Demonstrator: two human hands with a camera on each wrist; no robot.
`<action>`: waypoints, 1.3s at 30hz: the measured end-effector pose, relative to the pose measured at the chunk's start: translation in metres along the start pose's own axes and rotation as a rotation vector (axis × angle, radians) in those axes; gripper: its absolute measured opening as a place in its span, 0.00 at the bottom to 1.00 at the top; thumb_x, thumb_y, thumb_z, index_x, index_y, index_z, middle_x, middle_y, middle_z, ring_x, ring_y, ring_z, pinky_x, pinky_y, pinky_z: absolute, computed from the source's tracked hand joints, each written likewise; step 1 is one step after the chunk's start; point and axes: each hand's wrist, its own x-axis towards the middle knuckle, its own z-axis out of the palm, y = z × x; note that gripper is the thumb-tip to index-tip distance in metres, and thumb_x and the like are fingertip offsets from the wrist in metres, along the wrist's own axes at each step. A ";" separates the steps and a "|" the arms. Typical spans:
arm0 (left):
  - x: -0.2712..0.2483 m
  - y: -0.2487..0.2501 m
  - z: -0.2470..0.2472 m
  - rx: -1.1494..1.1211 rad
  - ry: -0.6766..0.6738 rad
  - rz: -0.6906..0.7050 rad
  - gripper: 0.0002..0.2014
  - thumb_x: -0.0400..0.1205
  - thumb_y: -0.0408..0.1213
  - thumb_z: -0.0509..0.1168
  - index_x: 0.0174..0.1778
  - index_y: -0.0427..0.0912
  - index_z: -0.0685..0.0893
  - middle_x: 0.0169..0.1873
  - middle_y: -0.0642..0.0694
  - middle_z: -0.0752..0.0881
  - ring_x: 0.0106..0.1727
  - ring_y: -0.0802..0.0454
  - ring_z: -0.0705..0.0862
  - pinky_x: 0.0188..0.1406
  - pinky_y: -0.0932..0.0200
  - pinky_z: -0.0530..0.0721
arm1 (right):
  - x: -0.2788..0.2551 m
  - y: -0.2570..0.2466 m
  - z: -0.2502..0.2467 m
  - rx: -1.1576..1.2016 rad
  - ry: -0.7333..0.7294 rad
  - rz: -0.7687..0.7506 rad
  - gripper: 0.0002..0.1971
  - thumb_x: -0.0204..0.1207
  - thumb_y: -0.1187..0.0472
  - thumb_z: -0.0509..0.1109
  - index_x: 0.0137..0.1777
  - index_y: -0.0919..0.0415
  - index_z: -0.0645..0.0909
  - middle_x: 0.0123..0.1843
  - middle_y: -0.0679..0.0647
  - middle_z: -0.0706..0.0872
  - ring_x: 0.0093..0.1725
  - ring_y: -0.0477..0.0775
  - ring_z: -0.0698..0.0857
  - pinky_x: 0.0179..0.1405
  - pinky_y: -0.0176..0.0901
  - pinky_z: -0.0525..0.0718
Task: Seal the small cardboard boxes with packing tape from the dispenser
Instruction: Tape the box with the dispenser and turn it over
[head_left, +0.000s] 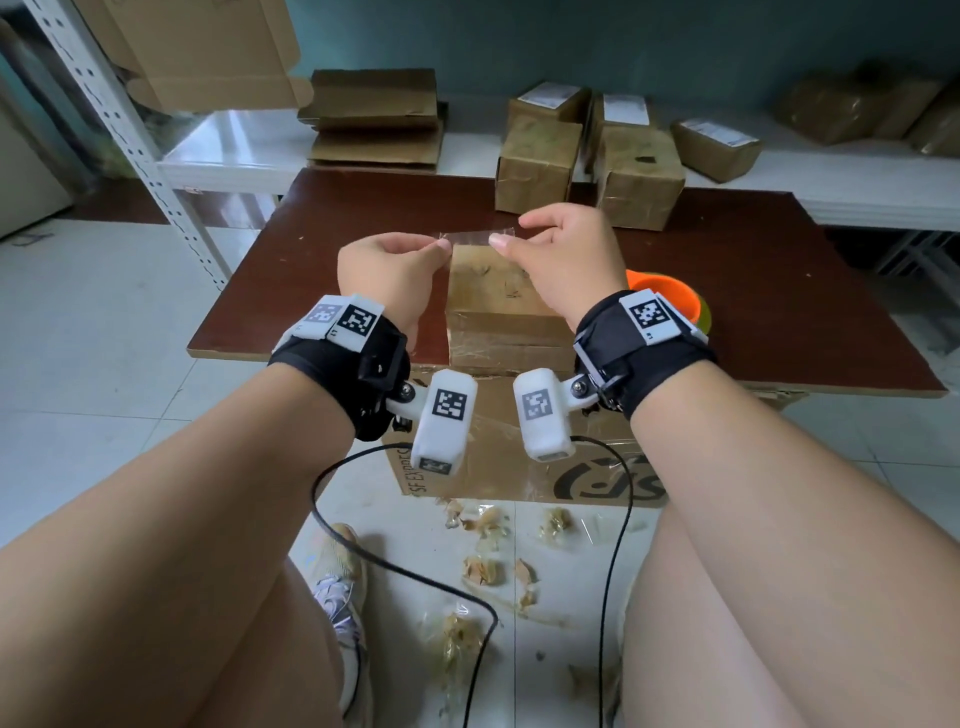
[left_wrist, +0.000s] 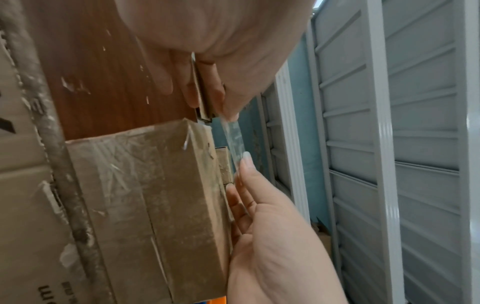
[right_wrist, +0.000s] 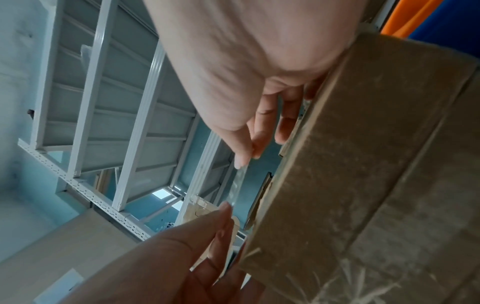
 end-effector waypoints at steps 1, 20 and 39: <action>0.002 -0.002 0.001 -0.013 0.014 -0.022 0.05 0.75 0.44 0.85 0.39 0.50 0.96 0.36 0.49 0.95 0.34 0.51 0.90 0.40 0.53 0.93 | 0.001 0.001 0.002 -0.023 0.009 0.009 0.20 0.71 0.41 0.84 0.60 0.47 0.89 0.40 0.43 0.93 0.49 0.47 0.92 0.60 0.54 0.89; 0.017 -0.022 0.015 -0.063 0.041 -0.367 0.41 0.59 0.56 0.87 0.64 0.37 0.86 0.45 0.42 0.95 0.41 0.39 0.96 0.47 0.40 0.96 | 0.001 0.005 0.011 -0.318 0.142 -0.015 0.29 0.69 0.44 0.88 0.67 0.50 0.84 0.67 0.54 0.83 0.66 0.59 0.84 0.67 0.50 0.84; -0.070 0.034 0.002 -0.158 -0.033 0.244 0.21 0.78 0.57 0.81 0.56 0.45 0.89 0.50 0.48 0.94 0.51 0.53 0.95 0.55 0.44 0.95 | -0.063 -0.028 -0.025 -0.023 0.366 -0.427 0.24 0.71 0.43 0.83 0.65 0.52 0.89 0.61 0.50 0.85 0.68 0.57 0.80 0.71 0.54 0.81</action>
